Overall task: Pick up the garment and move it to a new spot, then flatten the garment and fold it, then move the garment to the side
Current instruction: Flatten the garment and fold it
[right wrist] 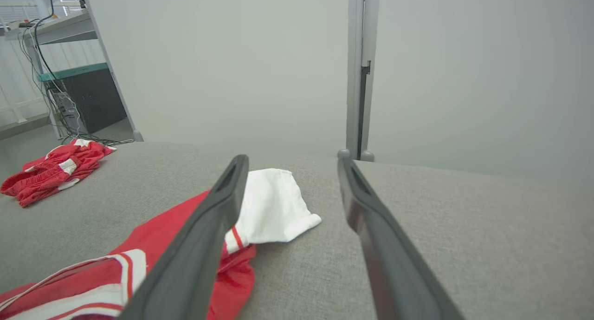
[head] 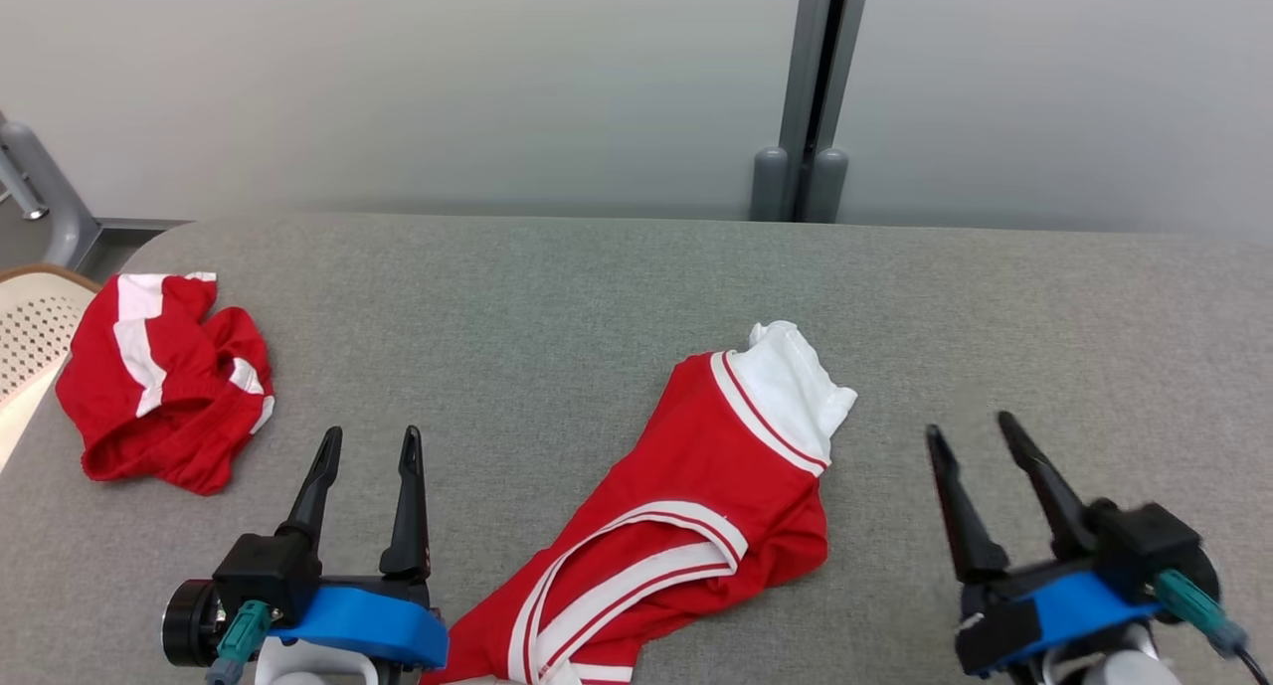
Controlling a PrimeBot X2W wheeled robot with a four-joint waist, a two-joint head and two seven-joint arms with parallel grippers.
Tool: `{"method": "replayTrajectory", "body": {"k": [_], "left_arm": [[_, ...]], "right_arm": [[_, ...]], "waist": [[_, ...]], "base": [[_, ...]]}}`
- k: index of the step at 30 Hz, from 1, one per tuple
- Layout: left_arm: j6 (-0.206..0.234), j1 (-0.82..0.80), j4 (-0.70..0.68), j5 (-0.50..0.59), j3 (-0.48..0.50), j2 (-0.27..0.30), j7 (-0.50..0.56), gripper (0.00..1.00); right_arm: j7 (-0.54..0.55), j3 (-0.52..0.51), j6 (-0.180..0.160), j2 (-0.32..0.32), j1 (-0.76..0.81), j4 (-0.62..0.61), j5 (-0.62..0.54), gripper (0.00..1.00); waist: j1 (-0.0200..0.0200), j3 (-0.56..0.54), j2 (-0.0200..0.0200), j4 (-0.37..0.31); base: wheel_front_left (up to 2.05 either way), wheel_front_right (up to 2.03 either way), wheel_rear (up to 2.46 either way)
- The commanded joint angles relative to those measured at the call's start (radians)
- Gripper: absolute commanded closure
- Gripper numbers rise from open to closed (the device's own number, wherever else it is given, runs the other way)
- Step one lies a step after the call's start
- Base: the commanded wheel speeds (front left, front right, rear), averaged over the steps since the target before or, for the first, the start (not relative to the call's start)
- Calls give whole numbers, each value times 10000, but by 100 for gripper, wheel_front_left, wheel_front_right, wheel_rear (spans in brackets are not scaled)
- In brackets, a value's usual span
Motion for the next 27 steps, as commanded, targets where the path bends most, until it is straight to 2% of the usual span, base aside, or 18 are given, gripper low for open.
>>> {"method": "replayTrajectory", "body": {"k": [1, 7, 16, 27], "left_arm": [[0, 71, -41, 27, -11, 23, -28, 0], [13, 106, -92, 75, -34, 17, -28, 0], [-75, -78, -37, 149, -172, 1, -28, 0], [-468, -378, 331, 22, -2220, -280, 273, 0]], "right_arm": [[-33, -103, 1, 81, 209, -86, -85, 0], [-31, -1270, 1, 577, 1136, -687, -603, 0], [-32, -1485, 1, 866, 1261, -756, -808, 0], [-32, -1506, 1, 909, 968, -731, -715, 0]], "waist": [[0, -29, 0, -42], [0, -34, 0, -260], [0, 62, 0, -388], [0, 297, 0, -584]], "base": [[0, 0, 0], [0, 0, 0], [0, 0, 0], [0, 0, 0]]}}
